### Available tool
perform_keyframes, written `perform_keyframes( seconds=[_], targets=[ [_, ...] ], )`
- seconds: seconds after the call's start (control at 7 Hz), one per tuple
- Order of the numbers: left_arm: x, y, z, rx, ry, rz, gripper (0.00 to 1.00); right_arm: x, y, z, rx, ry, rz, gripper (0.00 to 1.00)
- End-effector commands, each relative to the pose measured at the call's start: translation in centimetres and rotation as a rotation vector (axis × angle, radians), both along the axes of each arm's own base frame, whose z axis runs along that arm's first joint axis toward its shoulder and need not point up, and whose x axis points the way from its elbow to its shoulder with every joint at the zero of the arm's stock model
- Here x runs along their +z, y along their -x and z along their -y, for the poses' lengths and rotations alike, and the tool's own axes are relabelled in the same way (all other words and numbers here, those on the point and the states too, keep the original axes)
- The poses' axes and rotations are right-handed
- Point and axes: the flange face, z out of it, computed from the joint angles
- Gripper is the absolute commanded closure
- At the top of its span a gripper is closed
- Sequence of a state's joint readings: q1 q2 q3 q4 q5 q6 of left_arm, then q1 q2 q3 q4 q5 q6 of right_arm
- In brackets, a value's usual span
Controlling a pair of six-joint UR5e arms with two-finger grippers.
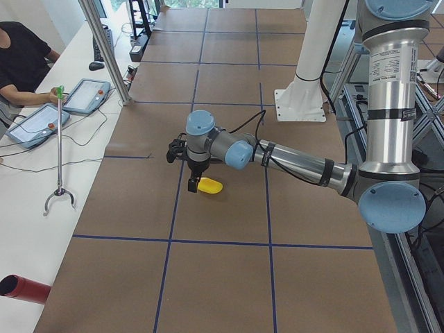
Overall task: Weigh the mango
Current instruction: 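Move the left gripper down over the yellow mango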
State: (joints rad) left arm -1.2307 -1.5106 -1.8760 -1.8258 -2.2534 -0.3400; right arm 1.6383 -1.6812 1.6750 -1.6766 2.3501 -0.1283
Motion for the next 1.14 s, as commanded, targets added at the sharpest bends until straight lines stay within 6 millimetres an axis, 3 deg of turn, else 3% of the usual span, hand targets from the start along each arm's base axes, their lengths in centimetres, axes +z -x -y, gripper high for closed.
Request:
perform_keyframes(
  seconds=[0.0,0.29,0.71,1.0],
  targets=[
    [1.8,-5.9,-0.8,0.061,-0.009,-0.031,0.0,0.1,0.0,0.0,0.0,0.001,0.0,0.0],
    [3.5,-11.4,-2.3,0.04,0.044,-0.102,0.0,0.0,0.0,0.0,0.001,0.001,0.0,0.0],
    [5.1,-14.6,-1.2,0.063,0.049,-0.084,0.0,0.0,0.0,0.0,0.001,0.001,0.0,0.0],
    [6.0,-15.1,-1.1,0.06,0.054,-0.062,0.0,0.0,0.0,0.0,0.001,0.001,0.0,0.0]
  ],
)
